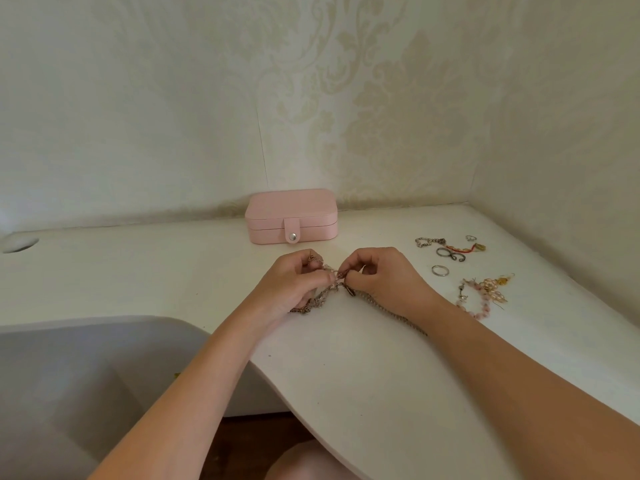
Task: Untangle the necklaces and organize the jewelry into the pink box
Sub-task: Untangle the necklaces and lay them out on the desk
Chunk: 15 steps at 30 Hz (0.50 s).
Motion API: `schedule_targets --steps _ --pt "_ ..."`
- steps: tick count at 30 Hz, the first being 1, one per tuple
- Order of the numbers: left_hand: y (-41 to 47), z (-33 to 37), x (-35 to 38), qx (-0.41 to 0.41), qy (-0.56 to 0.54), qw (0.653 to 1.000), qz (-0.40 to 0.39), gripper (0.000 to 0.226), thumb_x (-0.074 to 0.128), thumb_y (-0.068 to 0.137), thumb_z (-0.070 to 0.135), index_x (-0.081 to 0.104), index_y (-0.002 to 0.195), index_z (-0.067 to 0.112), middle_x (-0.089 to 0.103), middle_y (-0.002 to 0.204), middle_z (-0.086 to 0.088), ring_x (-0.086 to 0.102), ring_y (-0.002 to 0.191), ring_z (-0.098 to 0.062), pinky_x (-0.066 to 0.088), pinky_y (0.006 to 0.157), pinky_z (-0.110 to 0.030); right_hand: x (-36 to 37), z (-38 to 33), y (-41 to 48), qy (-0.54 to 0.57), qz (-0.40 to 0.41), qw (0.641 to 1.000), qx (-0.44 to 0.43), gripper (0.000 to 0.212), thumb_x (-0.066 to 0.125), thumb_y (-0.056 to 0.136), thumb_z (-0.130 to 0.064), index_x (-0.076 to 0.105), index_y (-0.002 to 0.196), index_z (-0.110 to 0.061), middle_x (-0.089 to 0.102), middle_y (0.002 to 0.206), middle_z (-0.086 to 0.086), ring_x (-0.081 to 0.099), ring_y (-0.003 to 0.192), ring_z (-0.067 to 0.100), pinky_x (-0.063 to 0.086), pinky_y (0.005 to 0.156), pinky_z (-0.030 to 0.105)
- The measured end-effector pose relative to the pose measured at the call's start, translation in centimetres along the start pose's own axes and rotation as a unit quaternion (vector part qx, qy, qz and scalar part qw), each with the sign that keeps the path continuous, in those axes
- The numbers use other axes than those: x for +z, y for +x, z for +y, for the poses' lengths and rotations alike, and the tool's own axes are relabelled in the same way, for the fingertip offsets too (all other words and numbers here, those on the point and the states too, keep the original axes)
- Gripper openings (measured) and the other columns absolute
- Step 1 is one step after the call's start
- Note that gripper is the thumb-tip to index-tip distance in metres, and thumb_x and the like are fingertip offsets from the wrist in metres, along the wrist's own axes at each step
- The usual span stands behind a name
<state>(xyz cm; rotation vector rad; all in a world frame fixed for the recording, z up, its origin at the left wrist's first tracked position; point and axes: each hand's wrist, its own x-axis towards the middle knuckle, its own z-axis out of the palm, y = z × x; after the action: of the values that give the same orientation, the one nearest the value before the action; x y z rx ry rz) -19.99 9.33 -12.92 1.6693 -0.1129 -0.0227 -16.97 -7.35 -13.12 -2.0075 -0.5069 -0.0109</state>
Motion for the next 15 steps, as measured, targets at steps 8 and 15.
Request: schedule_targets --steps 8,15 --pt "0.8 -1.1 0.4 0.073 0.147 0.979 0.120 0.031 0.074 0.076 0.004 0.047 0.069 0.016 0.046 0.049 0.009 0.042 0.044 -0.010 0.035 0.048 -0.020 -0.1 0.0 0.1 0.051 0.001 0.999 0.015 0.020 0.060 0.082 -0.006 0.070 0.074 -0.021 0.065 0.063 -0.004 0.050 0.061 0.012 0.038 0.057 0.020" --pt "0.6 -0.9 0.3 0.075 0.206 0.973 0.068 0.007 0.071 0.082 0.013 0.073 0.086 0.017 0.049 0.039 0.013 0.041 0.040 -0.002 0.033 0.048 -0.015 0.0 0.2 0.2 0.069 -0.021 0.997 0.022 0.018 0.058 0.087 -0.004 0.068 0.080 -0.018 0.071 0.072 0.001 0.058 0.064 0.008 0.044 0.065 0.020"
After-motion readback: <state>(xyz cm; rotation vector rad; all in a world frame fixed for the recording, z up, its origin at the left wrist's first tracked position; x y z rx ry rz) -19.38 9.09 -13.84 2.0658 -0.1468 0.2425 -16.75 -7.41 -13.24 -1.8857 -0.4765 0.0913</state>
